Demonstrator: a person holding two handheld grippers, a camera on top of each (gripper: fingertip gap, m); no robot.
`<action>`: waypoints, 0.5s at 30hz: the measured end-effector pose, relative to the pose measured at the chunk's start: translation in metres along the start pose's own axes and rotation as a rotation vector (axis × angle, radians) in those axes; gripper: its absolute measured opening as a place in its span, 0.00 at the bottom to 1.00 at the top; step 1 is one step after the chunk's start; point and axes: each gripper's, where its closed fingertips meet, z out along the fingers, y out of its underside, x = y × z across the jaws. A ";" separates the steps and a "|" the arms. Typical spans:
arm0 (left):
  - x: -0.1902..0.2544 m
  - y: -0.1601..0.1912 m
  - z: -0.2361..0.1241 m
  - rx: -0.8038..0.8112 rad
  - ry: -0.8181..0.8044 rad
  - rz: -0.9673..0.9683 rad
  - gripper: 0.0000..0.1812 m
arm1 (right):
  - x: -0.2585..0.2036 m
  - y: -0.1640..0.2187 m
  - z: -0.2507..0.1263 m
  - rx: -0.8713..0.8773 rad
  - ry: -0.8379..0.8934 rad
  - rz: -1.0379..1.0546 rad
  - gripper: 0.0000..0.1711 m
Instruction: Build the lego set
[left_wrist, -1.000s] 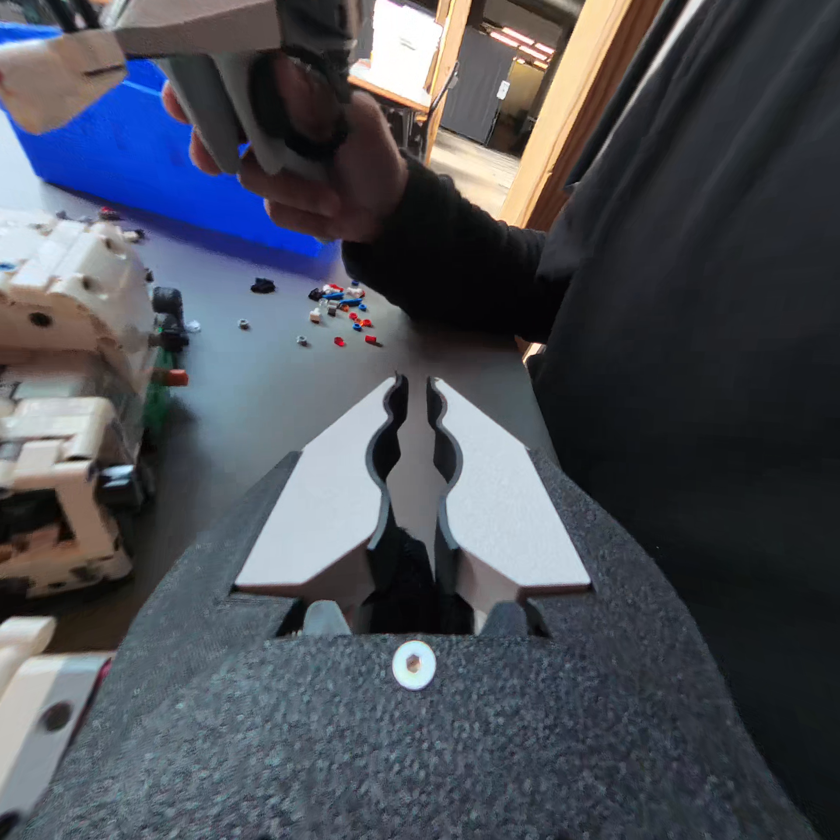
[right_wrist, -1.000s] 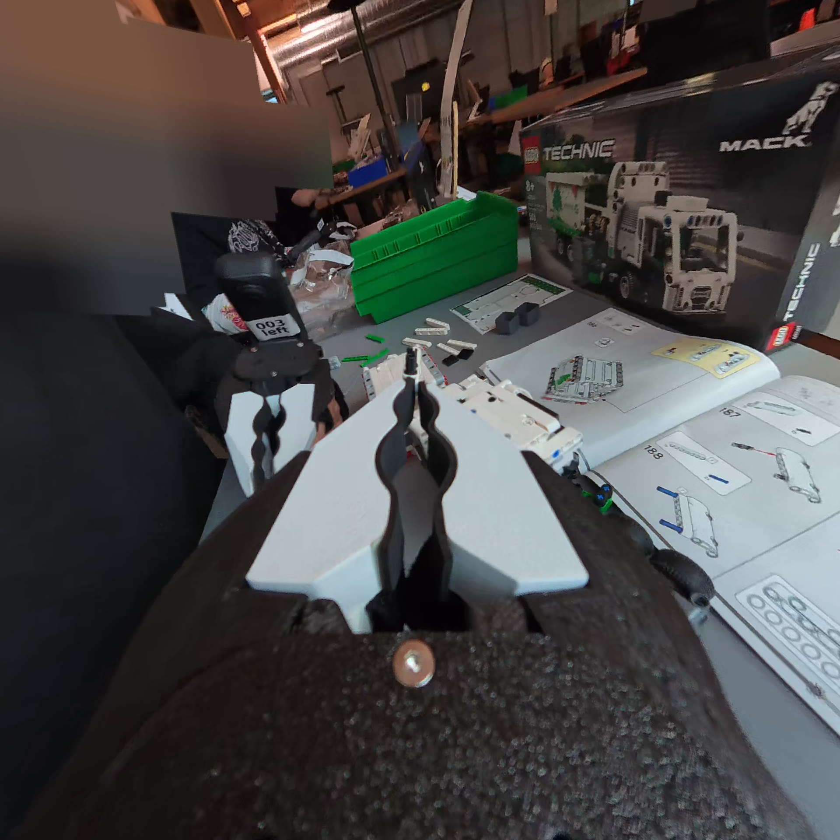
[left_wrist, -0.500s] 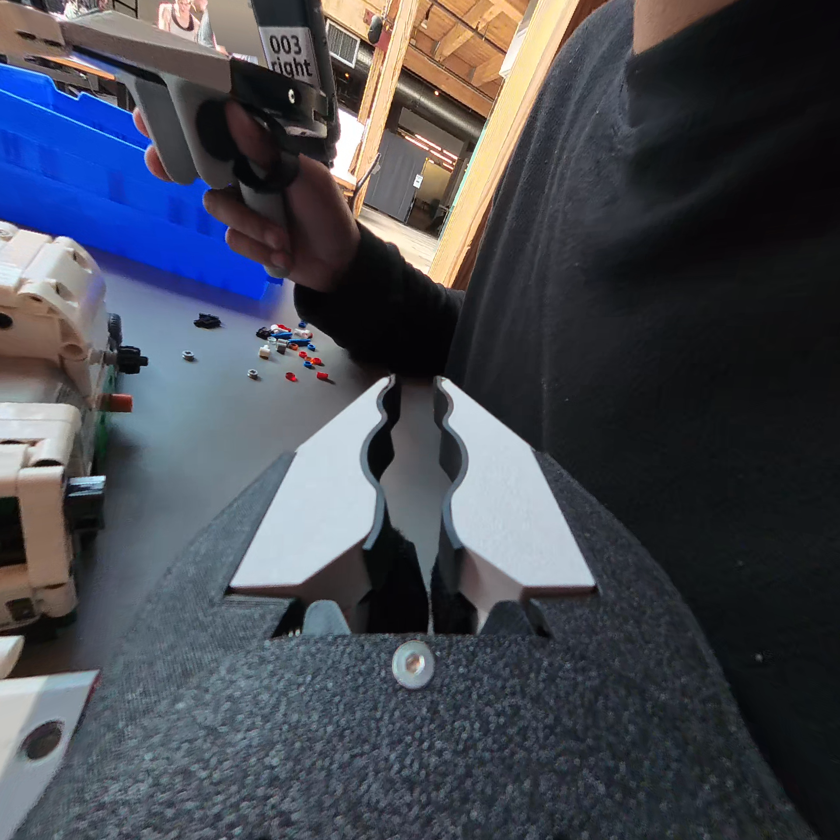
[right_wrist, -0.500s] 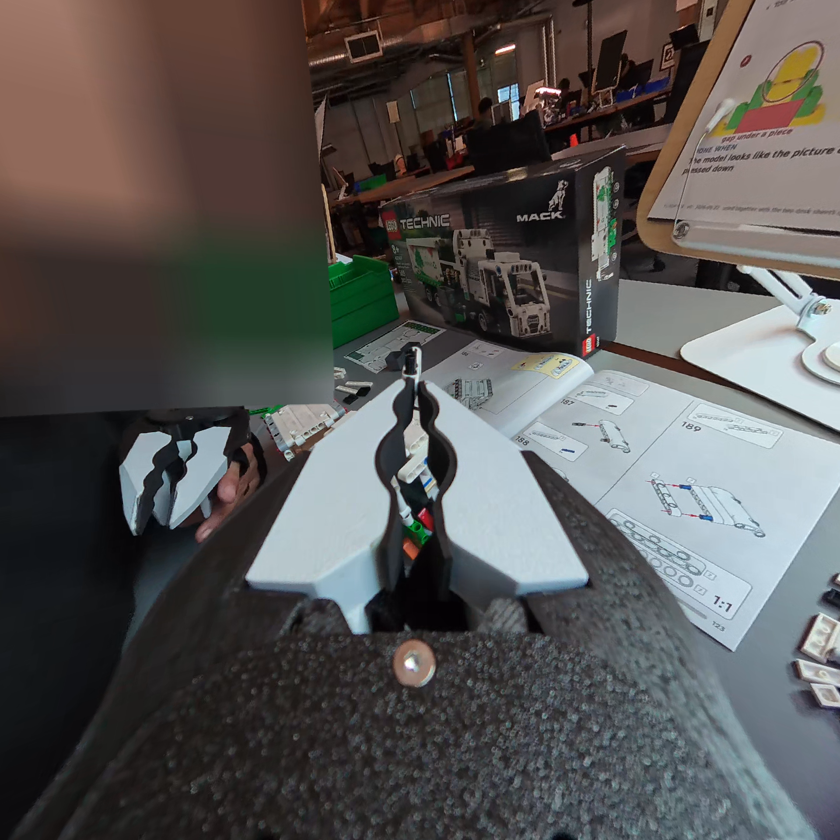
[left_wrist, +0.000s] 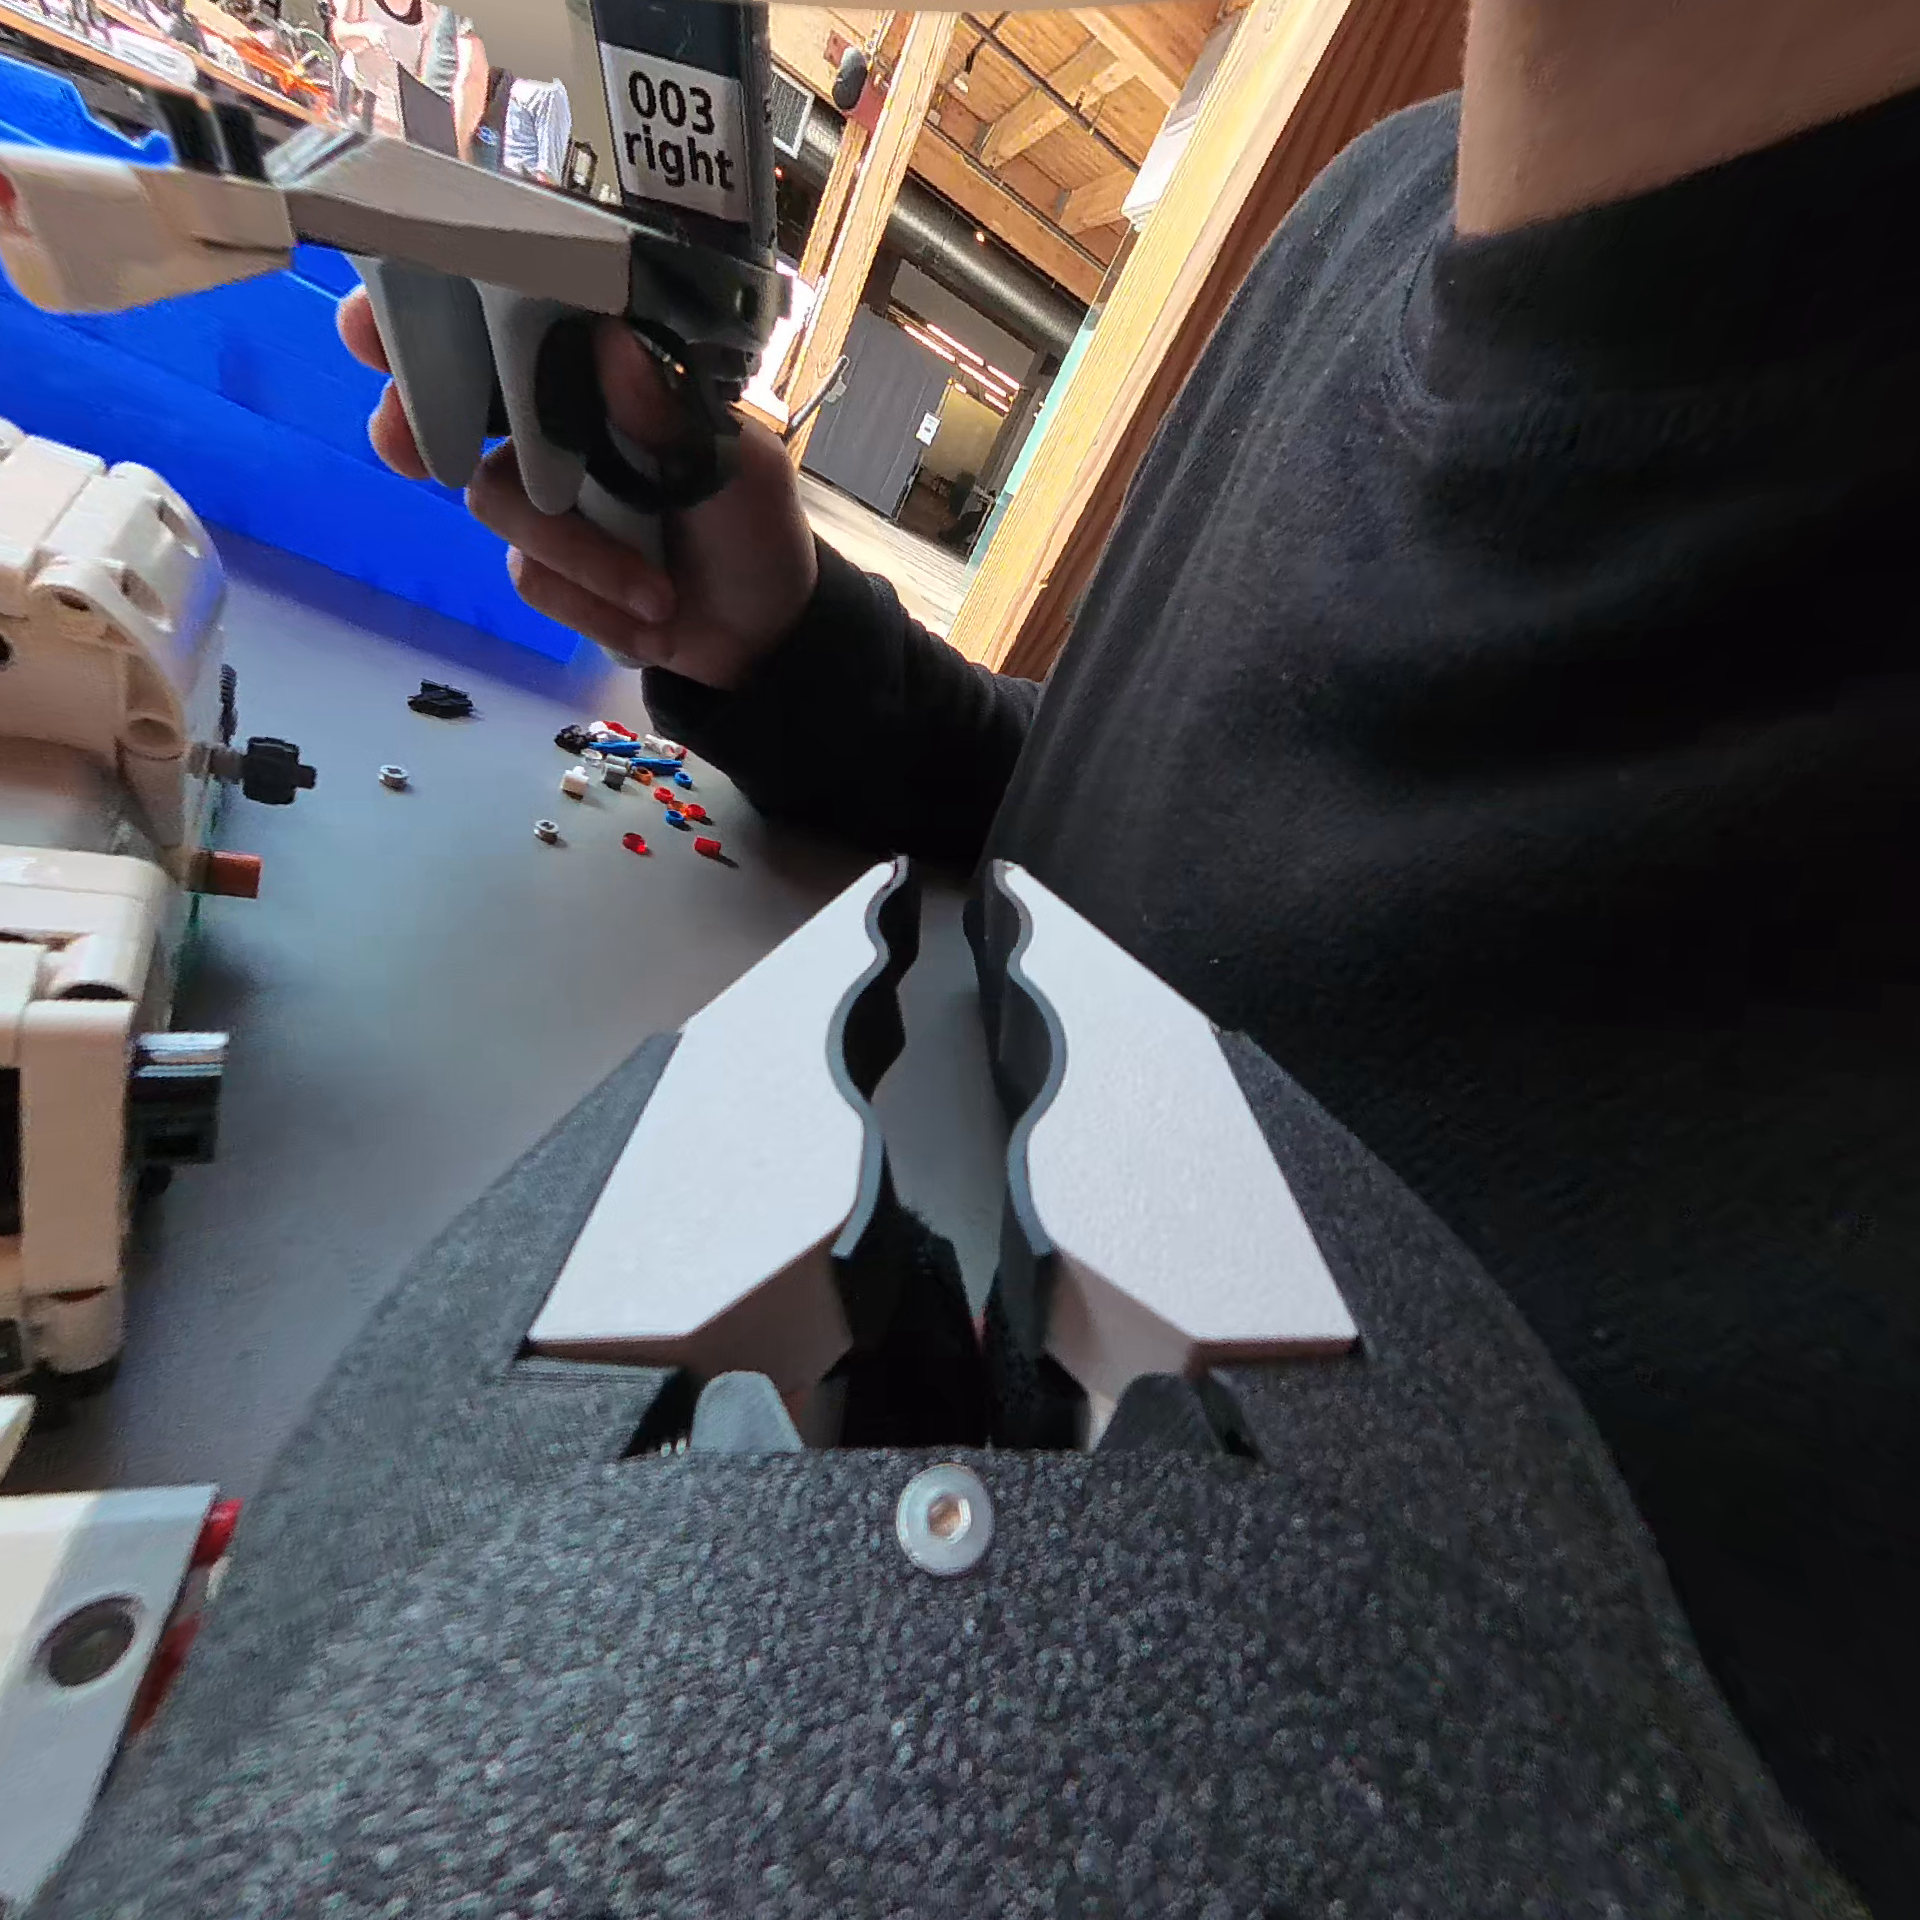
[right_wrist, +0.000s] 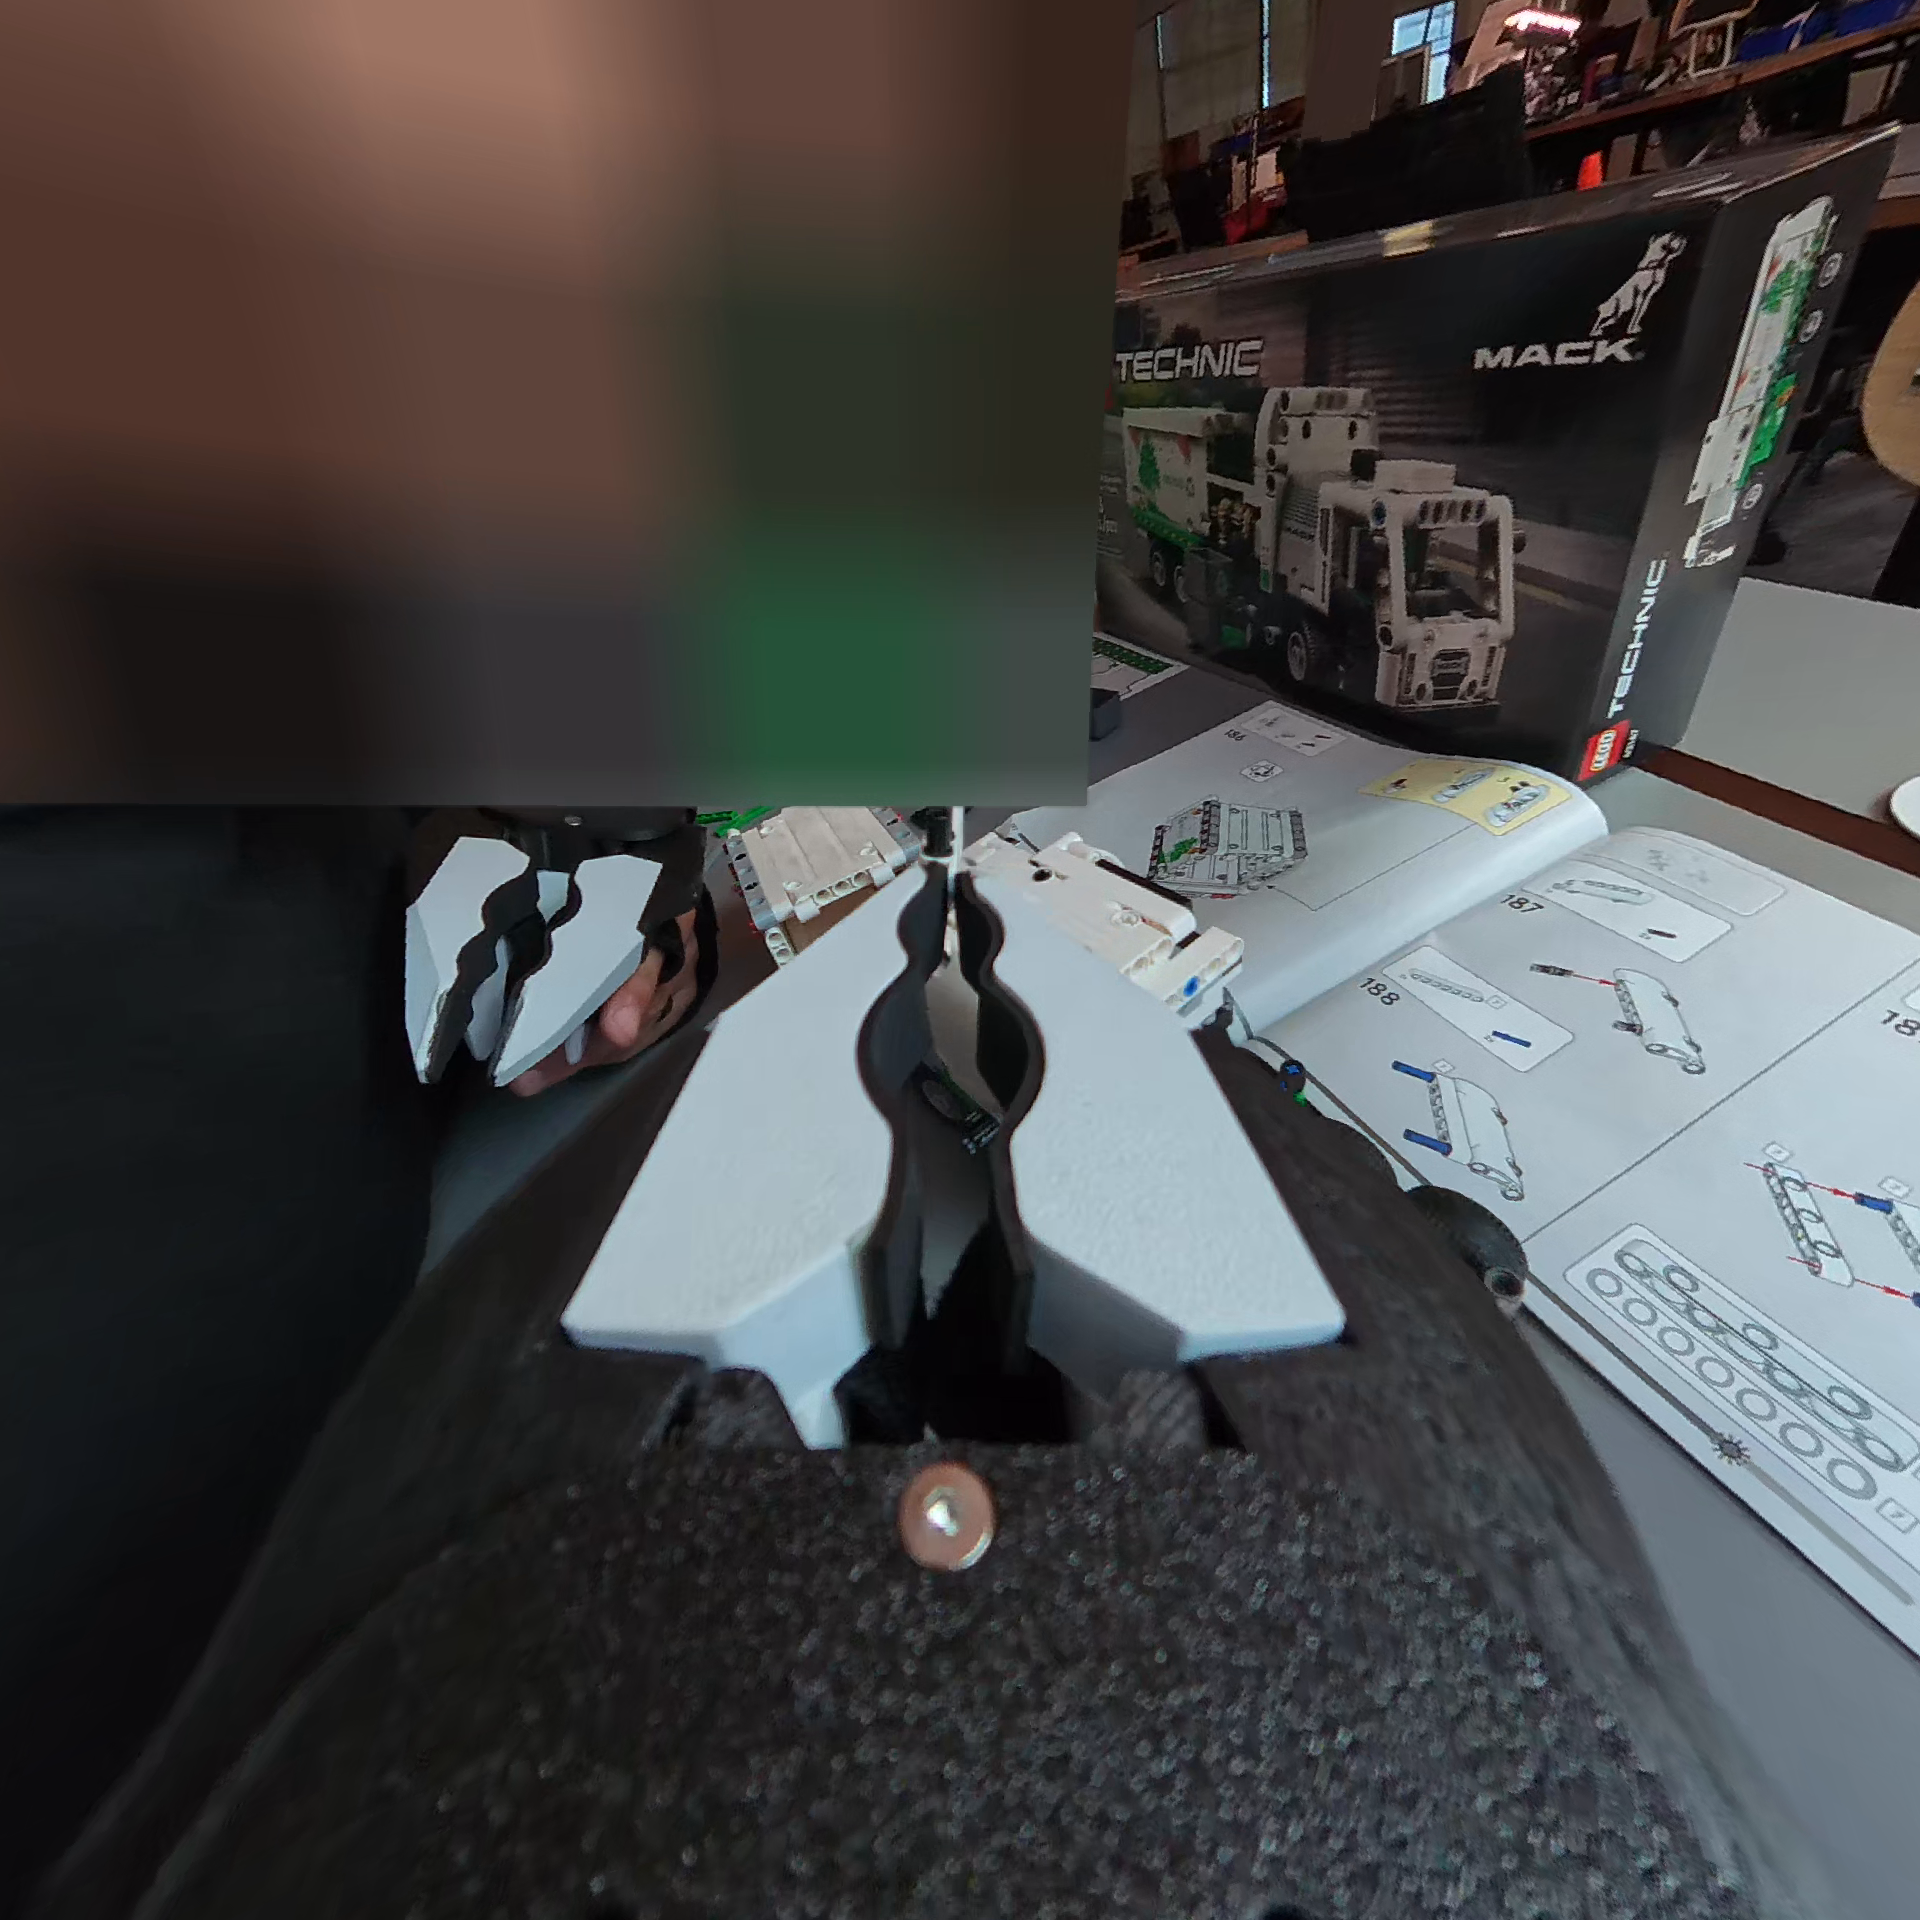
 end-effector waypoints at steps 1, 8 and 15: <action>0.000 0.000 0.000 0.000 0.002 -0.005 0.05 | 0.000 0.001 0.001 -0.005 0.000 0.003 0.00; 0.000 0.001 0.001 -0.006 0.003 -0.004 0.05 | 0.003 0.007 0.003 -0.020 -0.011 0.035 0.00; 0.005 0.010 0.007 -0.067 -0.010 0.063 0.05 | -0.019 0.003 0.009 -0.028 -0.067 0.034 0.00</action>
